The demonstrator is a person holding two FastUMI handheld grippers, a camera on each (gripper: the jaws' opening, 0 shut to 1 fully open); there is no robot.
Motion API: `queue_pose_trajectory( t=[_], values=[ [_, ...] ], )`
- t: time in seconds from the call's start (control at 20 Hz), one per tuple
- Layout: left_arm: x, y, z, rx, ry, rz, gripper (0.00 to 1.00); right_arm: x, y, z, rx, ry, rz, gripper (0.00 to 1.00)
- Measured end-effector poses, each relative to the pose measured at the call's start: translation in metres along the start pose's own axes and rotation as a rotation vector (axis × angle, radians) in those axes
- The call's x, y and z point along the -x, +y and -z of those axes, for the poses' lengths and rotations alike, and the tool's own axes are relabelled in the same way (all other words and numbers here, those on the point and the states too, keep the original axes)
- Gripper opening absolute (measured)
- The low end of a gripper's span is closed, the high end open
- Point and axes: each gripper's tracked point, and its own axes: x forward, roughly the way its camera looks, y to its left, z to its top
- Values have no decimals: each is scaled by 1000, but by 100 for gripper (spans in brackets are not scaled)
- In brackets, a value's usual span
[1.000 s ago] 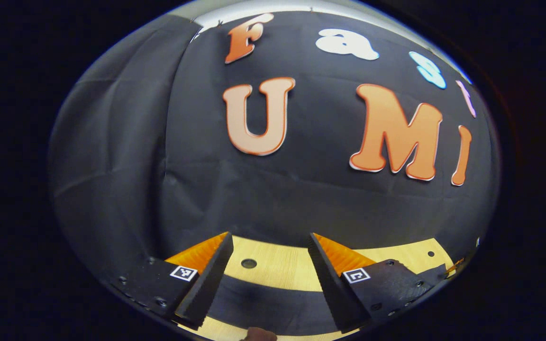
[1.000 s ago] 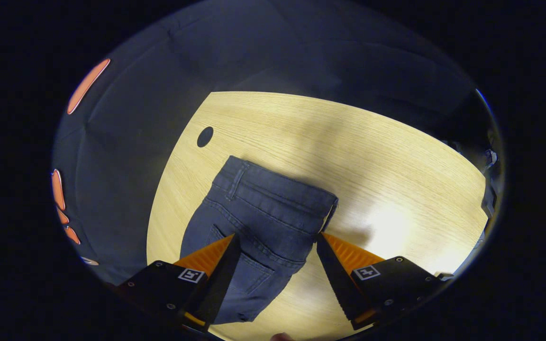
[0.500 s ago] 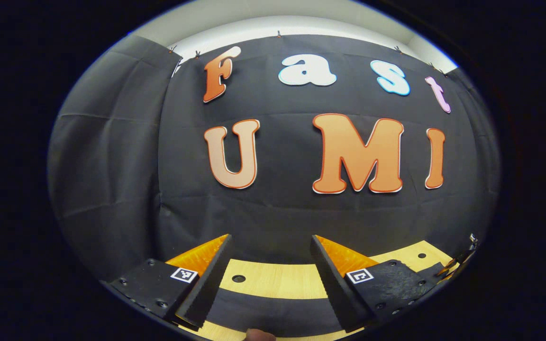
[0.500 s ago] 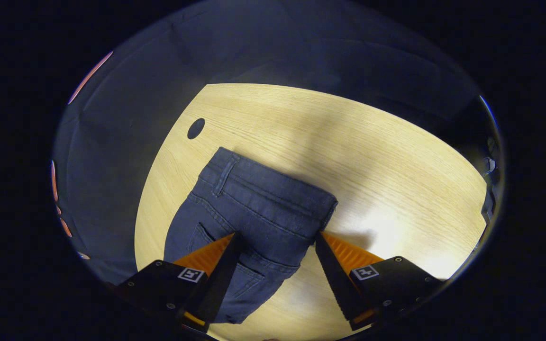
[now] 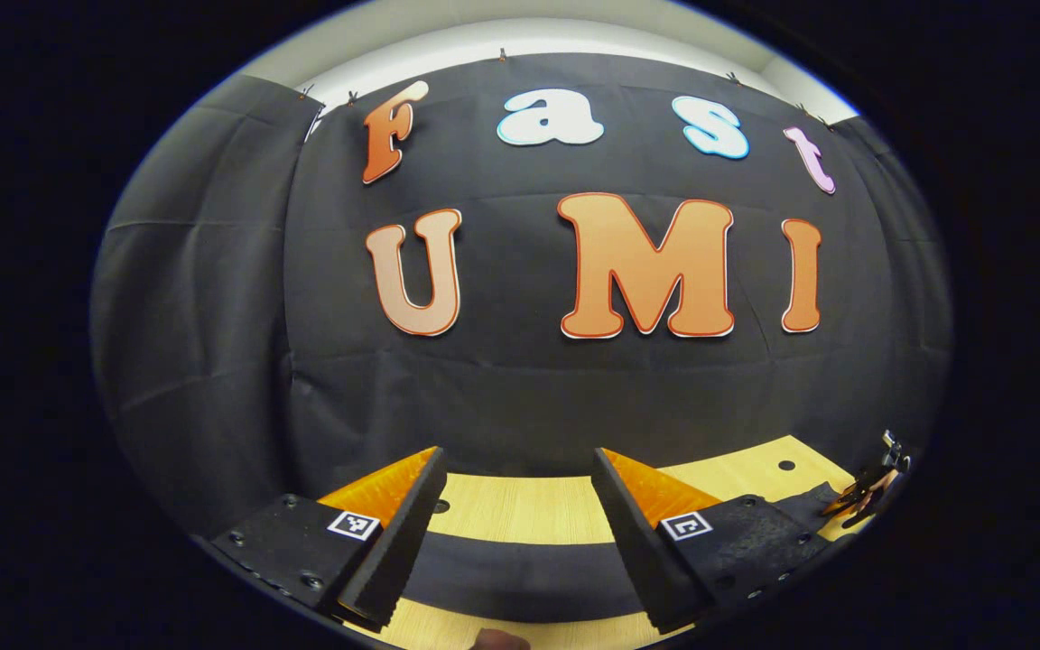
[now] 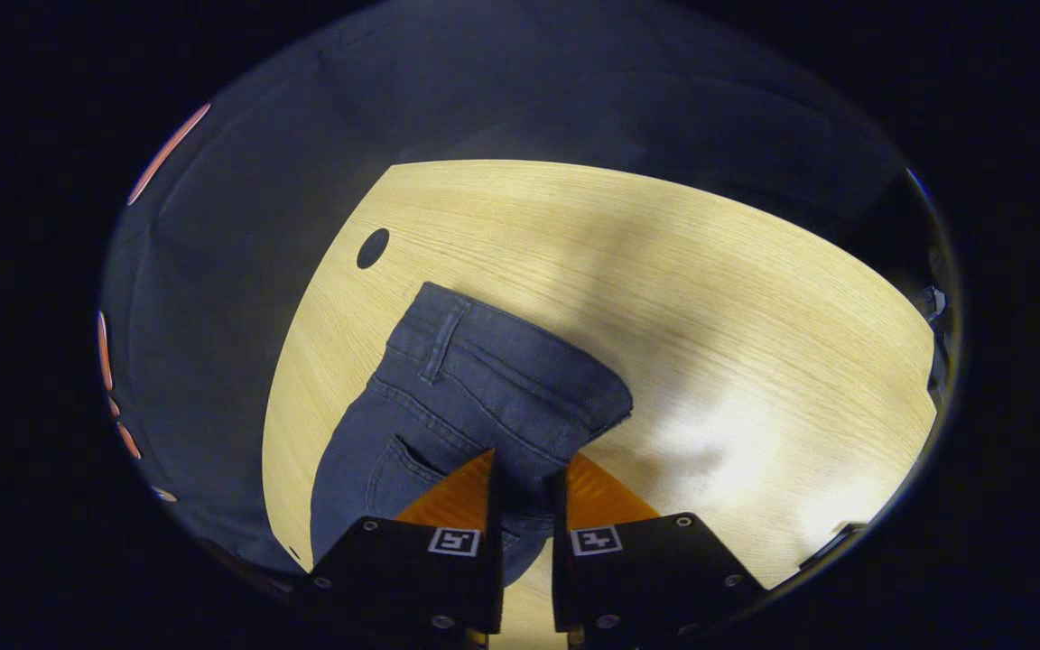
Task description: Grasp the waist and the cuffs of the jeans and fold them to make the two legs overlap; first hold the waist and fold one-third of the jeans toward the cuffs, then hold the cuffs and fold the remaining one-third in the same direction to finish folding.
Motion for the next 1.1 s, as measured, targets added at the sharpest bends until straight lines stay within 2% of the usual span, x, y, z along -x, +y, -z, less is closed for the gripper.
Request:
queue_pose_trajectory(
  t=[0.1, 0.2, 0.4, 0.6, 0.8, 1.1],
  values=[
    [5, 0, 0, -2, -7, -2, 96, 19, 4, 1, 5, -30, 0, 22],
    [6, 6, -3, -9, -23, -2, 97, 30, 19, -5, 32, -95, -32, 22],
    [3, 9, -1, -24, -32, 48, 97, 76, 55, -4, 100, -207, -103, 22],
    [7, 23, -1, -16, -49, 72, 97, 135, 83, 18, 205, -289, -138, 22],
    [30, 36, -22, -6, -92, 75, 97, 153, 124, 41, 317, -345, -162, 22],
    [37, 58, -17, 19, -71, 75, 97, 166, 184, 85, 515, -377, -194, 22]
  ],
)
